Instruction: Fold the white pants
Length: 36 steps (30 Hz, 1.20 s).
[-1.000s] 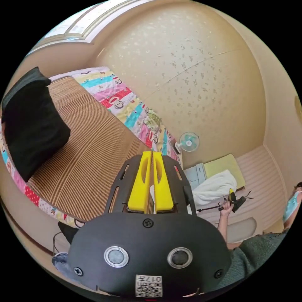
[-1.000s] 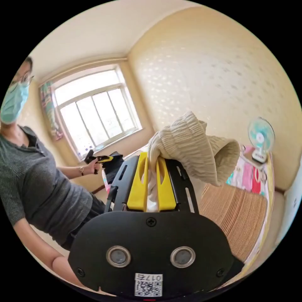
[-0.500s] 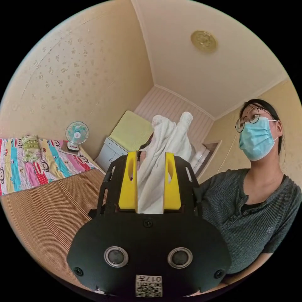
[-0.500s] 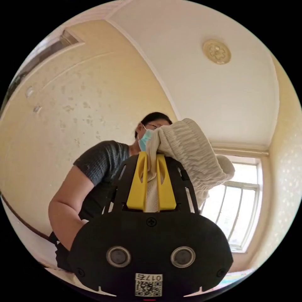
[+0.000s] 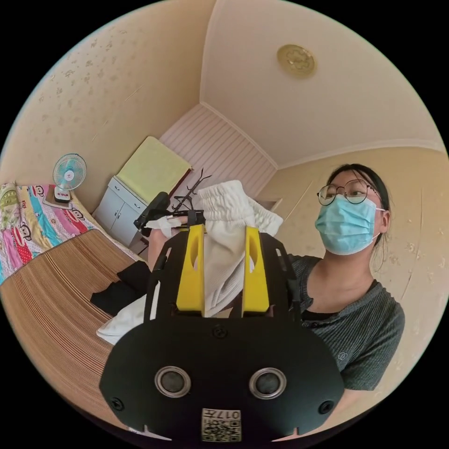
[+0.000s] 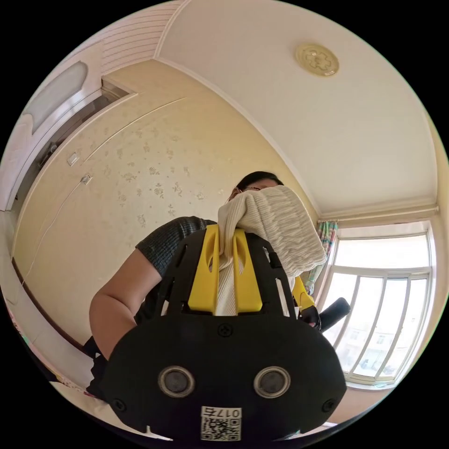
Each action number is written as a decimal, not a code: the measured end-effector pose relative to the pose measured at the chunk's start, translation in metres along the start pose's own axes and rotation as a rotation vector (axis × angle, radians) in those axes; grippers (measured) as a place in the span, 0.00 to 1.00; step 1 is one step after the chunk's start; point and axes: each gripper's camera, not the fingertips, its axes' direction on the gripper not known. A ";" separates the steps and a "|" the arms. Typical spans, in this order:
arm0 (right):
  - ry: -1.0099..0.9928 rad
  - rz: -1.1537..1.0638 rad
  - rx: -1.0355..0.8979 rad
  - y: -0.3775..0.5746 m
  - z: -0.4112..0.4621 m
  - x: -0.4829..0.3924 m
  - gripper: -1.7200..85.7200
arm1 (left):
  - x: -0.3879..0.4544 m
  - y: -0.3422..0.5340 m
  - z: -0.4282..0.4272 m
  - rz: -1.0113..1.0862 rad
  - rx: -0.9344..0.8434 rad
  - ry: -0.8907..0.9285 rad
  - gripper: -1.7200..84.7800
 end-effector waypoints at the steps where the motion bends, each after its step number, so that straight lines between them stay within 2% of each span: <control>1: -0.007 -0.011 -0.006 0.009 0.006 -0.007 0.07 | 0.001 0.003 -0.004 0.008 0.011 0.027 0.18; 3: -0.020 -0.032 -0.008 0.025 0.014 -0.017 0.07 | -0.001 0.014 -0.016 0.013 0.036 0.131 0.21; 4: -0.032 -0.039 -0.006 0.036 0.019 -0.021 0.06 | 0.000 0.015 -0.016 0.013 0.031 0.119 0.22; 6: -0.058 -0.019 -0.009 0.057 0.025 -0.020 0.06 | 0.008 0.012 0.000 0.005 -0.047 -0.015 0.28; 8: -0.054 0.031 -0.022 0.079 0.031 -0.014 0.06 | 0.015 0.010 0.017 0.000 -0.084 -0.070 0.27; 10: -0.071 0.076 -0.034 0.109 0.039 -0.004 0.06 | 0.012 0.009 0.029 -0.045 -0.116 -0.063 0.20; 14: -0.136 0.044 -0.020 0.143 0.042 -0.001 0.07 | 0.009 0.018 0.035 -0.041 -0.127 0.026 0.15; 17: -0.115 0.133 -0.052 0.165 0.042 0.008 0.07 | 0.024 0.014 0.041 0.068 -0.082 0.229 0.09; 20: 0.081 0.334 -0.157 0.180 0.041 0.021 0.08 | 0.034 0.007 0.026 0.180 0.095 0.386 0.08; 24: 0.552 0.541 -0.337 0.168 0.041 0.008 0.09 | 0.011 -0.011 -0.010 0.169 0.367 0.469 0.07; 26: 0.768 0.568 -0.396 0.159 0.043 -0.008 0.08 | 0.016 -0.024 -0.019 0.211 0.414 0.416 0.07; 28: 1.190 0.647 -0.453 0.152 0.042 -0.037 0.08 | 0.032 -0.038 -0.019 0.287 0.429 0.358 0.07; 30: 1.363 0.622 -0.459 0.151 0.053 -0.066 0.11 | 0.052 -0.055 -0.012 0.356 0.443 0.317 0.07; 34: 1.320 0.424 -0.469 0.198 0.112 -0.135 0.15 | 0.074 -0.077 0.012 0.410 0.433 0.181 0.07; 36: 1.296 0.439 -0.432 0.233 0.127 -0.156 0.17 | 0.082 -0.088 0.031 0.421 0.426 0.100 0.07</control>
